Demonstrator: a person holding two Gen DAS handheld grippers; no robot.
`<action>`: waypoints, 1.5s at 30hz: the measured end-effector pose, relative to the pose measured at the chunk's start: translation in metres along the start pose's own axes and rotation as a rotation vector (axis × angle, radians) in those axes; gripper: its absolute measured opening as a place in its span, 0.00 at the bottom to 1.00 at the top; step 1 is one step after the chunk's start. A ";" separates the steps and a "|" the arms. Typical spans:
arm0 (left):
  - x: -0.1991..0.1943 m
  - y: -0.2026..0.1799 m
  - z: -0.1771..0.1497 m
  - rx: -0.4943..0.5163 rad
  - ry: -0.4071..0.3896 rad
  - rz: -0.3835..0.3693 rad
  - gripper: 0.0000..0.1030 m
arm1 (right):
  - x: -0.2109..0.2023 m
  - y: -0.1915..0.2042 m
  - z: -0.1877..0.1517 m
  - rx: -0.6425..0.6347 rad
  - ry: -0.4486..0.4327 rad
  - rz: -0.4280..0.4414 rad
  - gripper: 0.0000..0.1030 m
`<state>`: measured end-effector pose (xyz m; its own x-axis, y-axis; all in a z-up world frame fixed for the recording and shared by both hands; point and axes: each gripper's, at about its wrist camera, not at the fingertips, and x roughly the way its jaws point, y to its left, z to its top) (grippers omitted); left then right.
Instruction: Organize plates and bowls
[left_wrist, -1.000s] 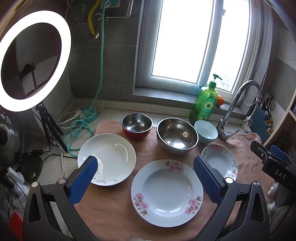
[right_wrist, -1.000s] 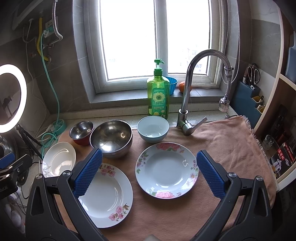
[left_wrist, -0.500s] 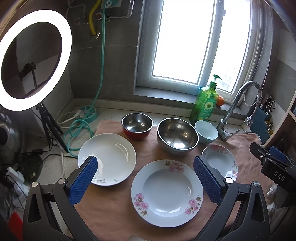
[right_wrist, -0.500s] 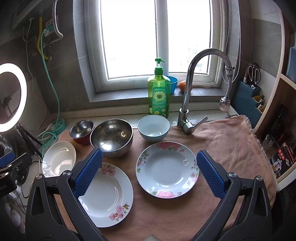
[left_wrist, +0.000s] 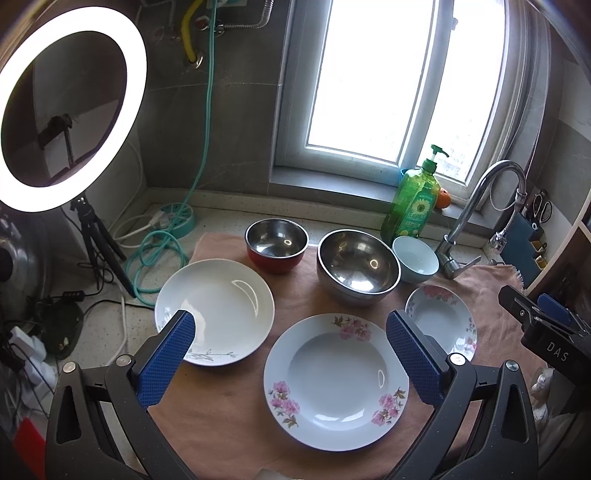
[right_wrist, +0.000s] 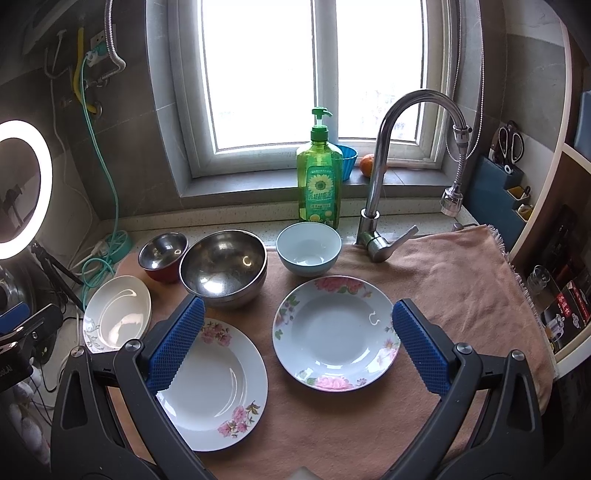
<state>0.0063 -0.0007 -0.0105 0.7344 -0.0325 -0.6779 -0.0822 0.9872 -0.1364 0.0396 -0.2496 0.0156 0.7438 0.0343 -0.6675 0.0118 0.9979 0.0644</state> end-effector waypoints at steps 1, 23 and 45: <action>0.001 0.001 0.000 -0.002 0.002 0.000 1.00 | 0.000 0.000 0.000 -0.002 0.001 0.003 1.00; 0.032 0.031 -0.024 -0.081 0.137 -0.043 0.78 | 0.045 -0.025 -0.033 0.093 0.215 0.194 0.70; 0.084 0.059 -0.067 -0.214 0.370 -0.202 0.23 | 0.113 -0.032 -0.099 0.268 0.528 0.449 0.16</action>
<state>0.0179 0.0447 -0.1242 0.4637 -0.3119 -0.8293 -0.1278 0.9026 -0.4110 0.0576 -0.2726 -0.1352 0.2962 0.5251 -0.7978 -0.0043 0.8360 0.5487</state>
